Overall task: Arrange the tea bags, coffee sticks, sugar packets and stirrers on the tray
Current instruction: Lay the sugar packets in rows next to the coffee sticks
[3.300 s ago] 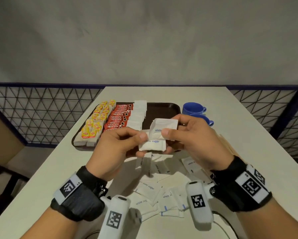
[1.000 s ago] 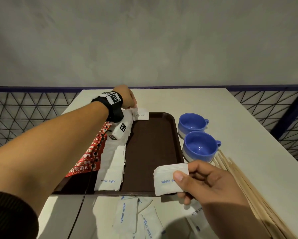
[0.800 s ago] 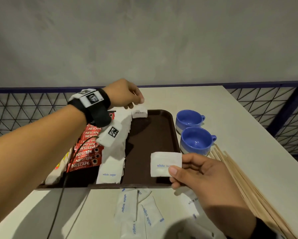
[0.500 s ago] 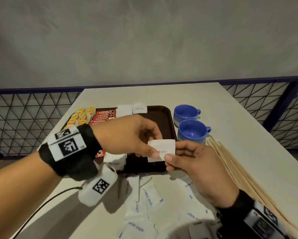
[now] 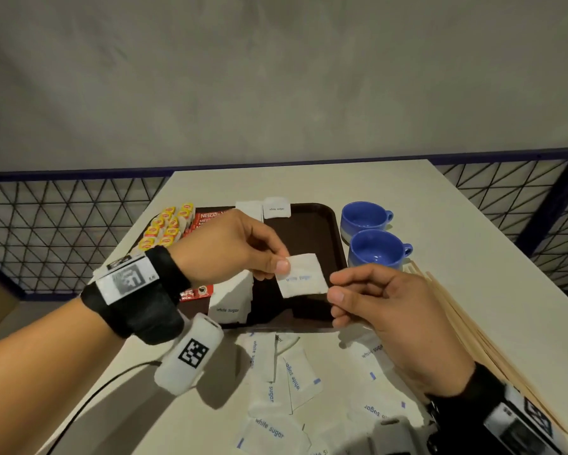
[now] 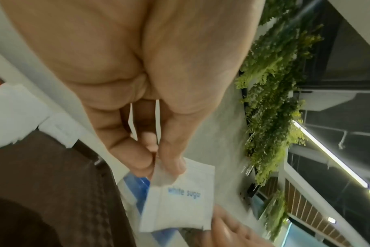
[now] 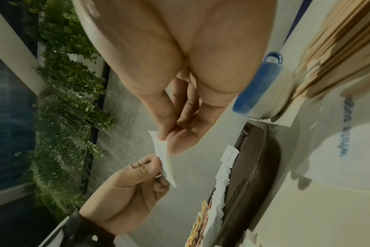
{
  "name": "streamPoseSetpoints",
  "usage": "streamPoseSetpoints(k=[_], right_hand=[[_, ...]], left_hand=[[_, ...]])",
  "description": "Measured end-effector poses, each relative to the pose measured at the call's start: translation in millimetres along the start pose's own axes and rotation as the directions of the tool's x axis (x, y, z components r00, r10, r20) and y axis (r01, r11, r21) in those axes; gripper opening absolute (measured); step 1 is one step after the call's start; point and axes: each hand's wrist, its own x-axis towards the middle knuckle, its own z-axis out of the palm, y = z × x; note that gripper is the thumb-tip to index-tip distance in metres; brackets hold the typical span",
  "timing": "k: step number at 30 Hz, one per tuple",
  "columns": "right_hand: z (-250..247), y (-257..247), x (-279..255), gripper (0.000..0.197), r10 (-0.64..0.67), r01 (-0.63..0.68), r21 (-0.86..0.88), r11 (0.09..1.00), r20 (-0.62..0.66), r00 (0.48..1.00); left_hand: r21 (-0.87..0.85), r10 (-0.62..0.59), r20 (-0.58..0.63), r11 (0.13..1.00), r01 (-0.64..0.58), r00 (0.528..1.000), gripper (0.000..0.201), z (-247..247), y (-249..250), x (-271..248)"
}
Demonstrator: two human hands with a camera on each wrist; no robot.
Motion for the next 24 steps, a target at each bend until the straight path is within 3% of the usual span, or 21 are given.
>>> streamPoseSetpoints(k=[3, 9, 14, 18, 24], right_hand=[[-1, 2, 2, 0.016, 0.006, -0.006, -0.004, 1.000, -0.026, 1.000], [0, 4, 5, 0.020, 0.051, -0.050, -0.027, 0.998, 0.043, 0.998], [-2, 2, 6, 0.023, 0.046, -0.045, -0.010, 0.999, 0.064, 0.997], [-3, 5, 10, 0.028, 0.055, -0.051, -0.042, 0.998, 0.077, 0.995], [-3, 5, 13, 0.015, 0.079, -0.078, -0.011, 0.997, 0.058, 0.995]], left_hand=[[0.183, -0.006, -0.078, 0.983, 0.020, 0.997, 0.005, -24, 0, 22], [0.323, -0.102, -0.248, 0.929, 0.181, 0.963, 0.006, -67, -23, 106], [0.374, -0.211, -0.200, 0.886, 0.274, 0.957, 0.007, -70, -46, 166], [0.511, -0.287, -0.134, 0.800, 0.315, 0.948, 0.004, -59, -54, 195], [0.634, -0.306, -0.207, 0.682, 0.365, 0.929, 0.010, -63, -64, 210]])
